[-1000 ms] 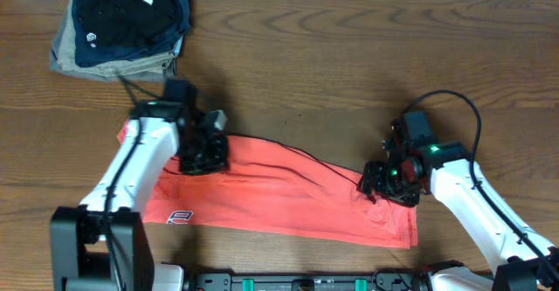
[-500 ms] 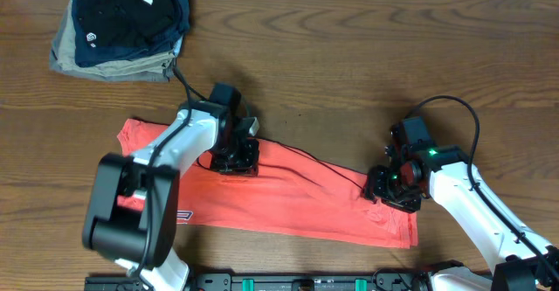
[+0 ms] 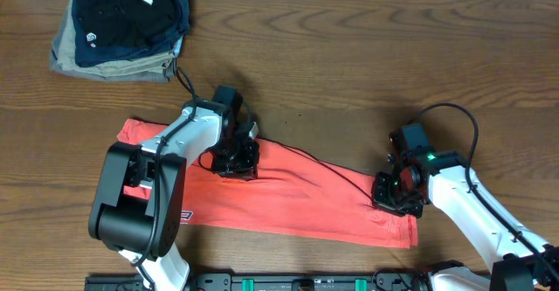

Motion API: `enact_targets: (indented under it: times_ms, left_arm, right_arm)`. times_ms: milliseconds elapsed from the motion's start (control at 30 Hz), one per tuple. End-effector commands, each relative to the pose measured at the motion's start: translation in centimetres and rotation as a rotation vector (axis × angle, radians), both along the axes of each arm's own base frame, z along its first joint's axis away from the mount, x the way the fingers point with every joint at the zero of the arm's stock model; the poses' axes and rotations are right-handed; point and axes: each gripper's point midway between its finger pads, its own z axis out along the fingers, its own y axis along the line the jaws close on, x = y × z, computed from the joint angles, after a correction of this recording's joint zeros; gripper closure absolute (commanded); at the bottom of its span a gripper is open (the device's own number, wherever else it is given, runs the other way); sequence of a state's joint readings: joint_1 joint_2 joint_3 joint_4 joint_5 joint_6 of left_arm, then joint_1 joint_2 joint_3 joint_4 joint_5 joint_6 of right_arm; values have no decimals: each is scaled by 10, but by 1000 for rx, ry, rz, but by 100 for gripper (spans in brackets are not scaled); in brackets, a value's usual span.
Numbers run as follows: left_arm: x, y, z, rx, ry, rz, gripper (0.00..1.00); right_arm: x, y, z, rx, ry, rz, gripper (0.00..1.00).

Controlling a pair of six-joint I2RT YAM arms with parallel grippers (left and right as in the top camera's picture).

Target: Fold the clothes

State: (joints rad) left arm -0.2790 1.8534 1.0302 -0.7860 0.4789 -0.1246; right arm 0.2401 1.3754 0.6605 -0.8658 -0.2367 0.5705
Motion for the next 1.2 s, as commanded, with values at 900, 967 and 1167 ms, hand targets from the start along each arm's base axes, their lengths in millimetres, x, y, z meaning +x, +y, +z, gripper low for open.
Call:
enact_targets:
  times_ms: [900, 967, 1167]
  left_arm:
    - [-4, 18, -13, 110, 23, -3, 83]
    - [-4, 18, -13, 110, 25, -3, 83]
    - [-5, 18, -13, 112, 30, -3, 83]
  right_arm:
    - [17, -38, 80, -262, 17, -4, 99]
    - [26, -39, 87, -276, -18, -7, 99]
    - [70, -29, 134, -239, -202, 42, 99]
